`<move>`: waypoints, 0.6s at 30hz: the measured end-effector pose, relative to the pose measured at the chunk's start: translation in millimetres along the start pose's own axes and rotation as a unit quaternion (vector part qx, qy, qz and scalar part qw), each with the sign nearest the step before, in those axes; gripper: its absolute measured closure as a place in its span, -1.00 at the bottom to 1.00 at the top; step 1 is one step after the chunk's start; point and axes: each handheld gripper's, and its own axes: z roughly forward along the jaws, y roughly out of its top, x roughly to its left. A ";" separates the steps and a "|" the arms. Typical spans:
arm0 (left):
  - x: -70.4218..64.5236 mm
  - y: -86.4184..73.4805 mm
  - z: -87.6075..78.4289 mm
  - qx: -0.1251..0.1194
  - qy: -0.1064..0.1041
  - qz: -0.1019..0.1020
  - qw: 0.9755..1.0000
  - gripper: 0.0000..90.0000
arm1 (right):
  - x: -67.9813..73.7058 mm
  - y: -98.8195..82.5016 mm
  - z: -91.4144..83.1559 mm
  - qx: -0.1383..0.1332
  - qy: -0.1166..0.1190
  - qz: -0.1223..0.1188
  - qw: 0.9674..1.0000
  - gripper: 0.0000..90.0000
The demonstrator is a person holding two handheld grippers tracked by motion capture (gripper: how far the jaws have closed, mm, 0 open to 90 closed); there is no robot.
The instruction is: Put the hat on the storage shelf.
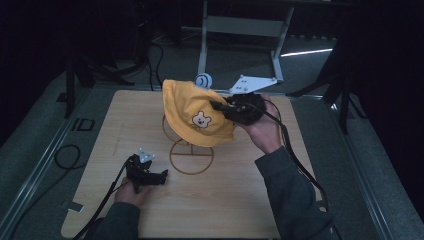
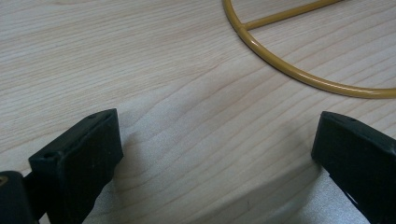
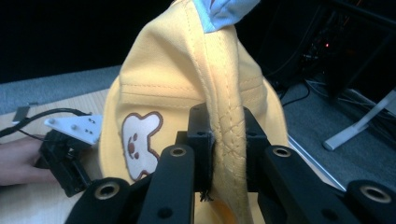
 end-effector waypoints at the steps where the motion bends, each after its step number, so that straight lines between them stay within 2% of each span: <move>1: 0.1 0.0 -0.1 0.001 0.000 0.001 1.000 -0.96 | -0.3 1.0 2.1 0.001 0.000 -0.001 1.000 0.77; 8: -0.2 0.0 0.2 -0.001 0.000 -0.002 1.000 -0.96 | 0.2 10.0 22.8 0.009 0.008 0.005 1.000 0.74; 12: -0.1 0.0 0.2 -0.002 0.001 -0.001 1.000 -0.96 | 2.1 13.0 38.3 0.026 0.014 0.004 1.000 0.71; 16: -0.1 0.0 0.2 -0.002 0.001 -0.001 1.000 -0.96 | 2.0 14.3 47.7 0.032 0.015 0.013 0.999 0.69; 18: -0.1 0.0 0.2 -0.002 0.001 -0.001 1.000 -0.96 | 2.3 14.6 52.4 0.043 0.012 0.009 0.999 0.68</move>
